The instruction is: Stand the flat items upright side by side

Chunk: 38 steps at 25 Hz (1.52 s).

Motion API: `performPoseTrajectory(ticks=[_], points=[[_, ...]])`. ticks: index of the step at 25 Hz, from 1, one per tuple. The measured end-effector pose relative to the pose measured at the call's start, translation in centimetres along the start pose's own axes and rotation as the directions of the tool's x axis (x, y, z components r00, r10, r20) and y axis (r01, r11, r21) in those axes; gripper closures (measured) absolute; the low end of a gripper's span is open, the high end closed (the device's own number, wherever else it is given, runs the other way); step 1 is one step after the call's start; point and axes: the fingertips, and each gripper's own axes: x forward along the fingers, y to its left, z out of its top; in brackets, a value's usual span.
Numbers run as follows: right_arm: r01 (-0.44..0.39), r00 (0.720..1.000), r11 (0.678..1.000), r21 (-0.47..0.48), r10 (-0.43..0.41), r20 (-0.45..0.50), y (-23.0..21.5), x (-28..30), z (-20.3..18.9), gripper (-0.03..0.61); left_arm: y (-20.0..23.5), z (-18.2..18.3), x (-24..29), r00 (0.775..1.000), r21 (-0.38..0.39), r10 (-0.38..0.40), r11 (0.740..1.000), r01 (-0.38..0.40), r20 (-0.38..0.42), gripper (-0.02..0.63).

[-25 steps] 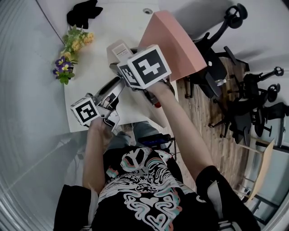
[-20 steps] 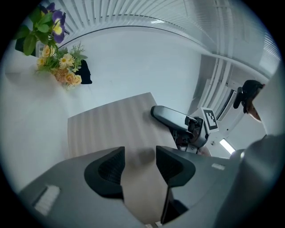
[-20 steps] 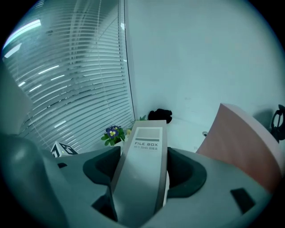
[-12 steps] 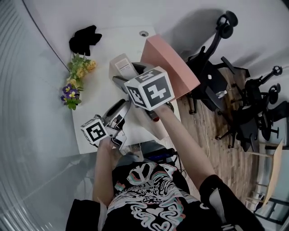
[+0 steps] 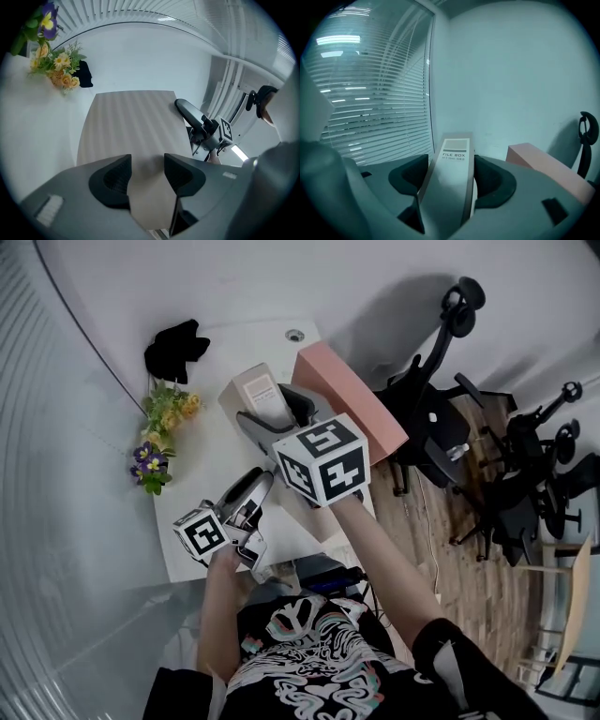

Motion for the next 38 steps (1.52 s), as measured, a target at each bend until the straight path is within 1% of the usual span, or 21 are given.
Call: performPoseTrajectory(ticks=[5, 9, 11, 14, 17, 20, 23, 27, 30, 34, 38], points=[[-0.001, 0.994, 1.0, 0.007, 0.0, 0.113, -0.2, -1.3, 1.3, 0.275, 0.1, 0.2, 0.0, 1.0, 0.006, 0.014, 1.0, -0.014, 0.019, 0.411], [0.0, 0.982, 1.0, -0.01, 0.002, 0.188, -0.1, -2.2, 1.7, 0.275, 0.4, 0.2, 0.0, 0.999, -0.004, 0.022, 1.0, -0.022, 0.027, 0.41], [0.002, 0.97, 1.0, -0.025, 0.004, 0.242, 0.1, -2.9, 1.9, 0.275, 0.6, 0.2, 0.0, 0.999, -0.008, 0.027, 1.0, -0.027, 0.035, 0.411], [-0.004, 0.945, 0.999, -0.052, 0.021, 0.327, 0.6, -4.2, 1.8, 0.275, 0.8, -0.2, -0.1, 0.999, -0.01, 0.036, 0.999, -0.036, 0.038, 0.411], [-0.008, 0.928, 0.998, -0.065, 0.032, 0.371, 0.9, -5.0, 1.4, 0.275, 1.3, -0.6, -0.3, 0.999, -0.016, 0.043, 0.999, -0.043, 0.026, 0.41], [0.002, 0.922, 0.998, -0.066, 0.024, 0.387, 1.1, -5.4, 1.3, 0.275, 1.4, -0.8, -0.3, 0.999, -0.041, 0.039, 0.998, -0.038, 0.025, 0.405], [0.007, 0.916, 0.998, -0.068, 0.021, 0.401, 1.2, -5.9, 1.1, 0.275, 1.4, -1.1, -0.1, 1.0, -0.043, 0.022, 0.999, -0.021, 0.021, 0.399], [0.032, 0.911, 0.998, -0.061, -0.004, 0.413, 1.1, -6.7, 0.6, 0.275, 1.6, -1.6, -0.2, 0.999, -0.049, 0.034, 0.998, -0.034, 0.011, 0.372], [0.061, 0.914, 0.997, -0.05, -0.036, 0.404, 1.0, -7.1, 0.4, 0.275, 1.6, -1.7, -0.2, 0.999, -0.053, 0.04, 0.998, -0.04, 0.012, 0.372], [0.075, 0.917, 0.996, -0.052, -0.048, 0.396, 1.2, -7.9, 0.1, 0.275, 1.4, -2.2, -0.2, 0.999, -0.055, 0.042, 0.998, -0.042, 0.002, 0.374], [0.113, 0.93, 0.991, -0.074, -0.079, 0.359, 1.2, -8.8, -1.1, 0.279, 1.5, -2.7, 0.2, 0.999, -0.061, 0.055, 0.997, -0.054, 0.005, 0.389]])
